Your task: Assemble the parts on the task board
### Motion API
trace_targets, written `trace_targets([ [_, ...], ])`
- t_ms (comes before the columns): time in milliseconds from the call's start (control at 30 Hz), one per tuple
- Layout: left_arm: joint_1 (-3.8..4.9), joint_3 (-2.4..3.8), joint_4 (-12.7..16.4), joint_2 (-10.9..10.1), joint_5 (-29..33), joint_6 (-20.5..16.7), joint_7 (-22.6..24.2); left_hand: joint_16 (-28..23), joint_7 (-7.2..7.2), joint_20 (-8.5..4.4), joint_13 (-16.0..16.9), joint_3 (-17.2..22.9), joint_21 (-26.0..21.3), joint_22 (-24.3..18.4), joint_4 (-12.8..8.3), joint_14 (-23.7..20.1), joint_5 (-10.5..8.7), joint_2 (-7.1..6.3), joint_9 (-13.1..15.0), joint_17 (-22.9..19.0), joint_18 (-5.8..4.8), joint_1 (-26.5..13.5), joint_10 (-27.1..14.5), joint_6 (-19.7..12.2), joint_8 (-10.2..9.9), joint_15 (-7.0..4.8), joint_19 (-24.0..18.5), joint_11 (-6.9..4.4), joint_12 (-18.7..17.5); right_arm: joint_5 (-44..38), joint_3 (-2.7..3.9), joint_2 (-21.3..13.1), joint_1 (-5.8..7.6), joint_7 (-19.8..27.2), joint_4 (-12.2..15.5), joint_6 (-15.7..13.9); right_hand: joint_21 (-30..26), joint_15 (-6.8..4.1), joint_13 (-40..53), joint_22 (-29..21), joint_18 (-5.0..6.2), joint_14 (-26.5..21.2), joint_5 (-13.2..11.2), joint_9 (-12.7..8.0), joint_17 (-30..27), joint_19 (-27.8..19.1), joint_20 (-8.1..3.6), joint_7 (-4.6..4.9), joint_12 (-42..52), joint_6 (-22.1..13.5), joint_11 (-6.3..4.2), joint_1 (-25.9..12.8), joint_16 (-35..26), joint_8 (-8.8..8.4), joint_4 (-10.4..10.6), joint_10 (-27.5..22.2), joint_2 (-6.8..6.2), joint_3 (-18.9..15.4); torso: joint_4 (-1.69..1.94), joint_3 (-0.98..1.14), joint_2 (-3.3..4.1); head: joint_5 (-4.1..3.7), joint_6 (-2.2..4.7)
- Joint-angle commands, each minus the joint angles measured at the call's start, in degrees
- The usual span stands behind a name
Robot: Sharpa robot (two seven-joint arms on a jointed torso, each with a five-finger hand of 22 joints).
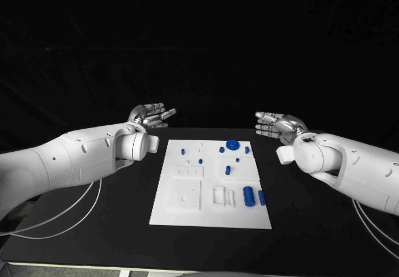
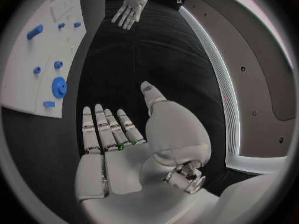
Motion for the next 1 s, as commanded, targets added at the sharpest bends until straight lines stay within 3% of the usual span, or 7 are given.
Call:
trace_targets([
  [33,0.14,0.05,0.4,-0.2,0.5,2.9,-0.5,0.3,0.59,-0.03,0.2,0.2,0.4,0.2,-1.9,3.5,0.15,1.81,0.1,0.2,1.32,-0.3,3.4,2.8,0.4,0.08,1.2,0.59,0.3,-7.0,0.04,0.1,0.01,-1.2,-0.8,2.5,0.4,0.33,0.1,0.1,-0.73,1.8,0.2,0.1,0.1,1.2,-0.29,1.74,0.4,1.3,0.2,1.2,0.3,0.23,-1.3,1.5,-0.22,0.2,-0.04,-0.01,-0.02,0.06,1.91],
  [167,0.18,0.05,0.6,-0.4,0.3,3.4,0.1,0.8,2.04,-0.65,0.7,-0.3,1.4,0.5,-7.7,15.0,0.82,5.58,0.5,0.6,2.11,-1.7,15.7,11.9,0.8,0.74,4.7,1.81,0.7,-12.9,0.04,0.6,0.03,-0.7,-1.8,1.7,0.7,0.53,0.4,0.4,-1.1,7.7,1.0,0.3,0.3,5.9,-1.24,1.6,0.6,6.6,0.27,3.3,0.5,0.41,-4.7,7.6,-0.59,1.8,-0.06,-0.06,0.02,-0.23,2.57],
  [233,0.23,0.05,0.9,-0.6,-0.1,3.7,0.2,2.1,2.72,-5.8,0.7,-0.4,4.1,1.5,-10.1,21.6,1.87,7.54,1.1,0.9,-1.3,-0.9,23.3,23.6,1.8,1.22,9.4,2.19,0.9,-18.0,0.04,0.9,0.07,-0.3,-2.7,1.3,1.5,-0.49,0.6,0.9,-0.71,16.9,0.8,0.6,0.8,12.0,-2.01,0.83,0.9,12.7,-0.55,4.1,1.1,0.95,-6.7,13.8,-0.89,3.2,-0.03,-0.07,0.05,-0.23,3.07],
  [300,0.35,0.06,1.4,-1.0,-0.8,4.3,0.0,1.7,2.36,-9.64,0.9,0.0,5.8,2.2,-11.1,25.3,2.94,8.27,1.1,1.0,-5.35,-0.9,26.6,25.9,1.5,0.1,11.7,1.51,1.0,-23.1,0.05,1.4,0.15,0.1,-3.7,0.8,2.3,-1.7,0.9,1.3,-0.57,23.1,0.8,0.8,1.1,19.1,-3.01,0.21,1.1,17.4,-1.37,3.9,1.2,0.96,-7.7,19.6,-1.01,4.0,0.02,-0.09,0.19,-0.34,3.53],
  [533,1.37,0.05,5.4,-3.3,-4.2,5.6,-0.3,7.8,0.56,-15.19,0.8,1.6,12.7,6.3,-13.5,35.2,3.43,8.86,1.4,3.4,-7.76,1.0,35.4,31.0,1.8,-4.63,16.7,-1.8,0.9,-39.9,0.14,2.8,0.91,1.3,-7.0,-0.1,8.4,-9.15,1.2,2.6,0.79,43.4,2.8,1.3,3.8,38.0,-9.48,-1.13,1.4,30.5,-5.41,2.4,3.7,1.48,-10.8,33.3,-1.95,8.1,0.51,-0.2,1.34,-0.87,4.99],
  [700,2.42,0.04,9.3,-5.3,-5.4,6.9,0.0,15.6,0.19,-17.67,0.8,1.0,21.7,13.3,-15.0,35.7,3.62,9.56,1.4,7.0,-9.07,0.2,37.5,31.5,1.8,-6.33,14.6,-2.65,0.8,-49.5,0.41,3.3,1.74,1.2,-8.0,0.7,14.2,-11.97,1.2,4.9,2.46,50.9,4.2,1.4,10.9,48.6,-12.77,-1.84,1.4,33.6,-6.87,2.1,13.1,1.39,-12.4,36.4,-2.69,8.6,1.34,-0.45,2.57,-1.43,5.88],
  [1000,3.96,0.05,15.8,-8.5,-5.7,9.4,1.4,17.2,1.02,-16.19,0.8,1.2,25.6,17.5,-15.2,31.4,3.31,8.83,1.3,6.8,-8.58,-2.1,34.1,29.0,1.5,-5.08,8.5,-1.46,1.0,-66.2,0.83,4.6,3.97,-1.2,-7.6,2.1,28.7,-12.78,1.2,15.8,1.87,47.9,3.4,1.4,30.4,54.2,-16.09,-2.32,1.4,34.0,-7.41,0.7,42.8,1.56,-13.0,36.7,-4.93,12.5,2.66,-0.58,4.68,-2.2,8.9],
])
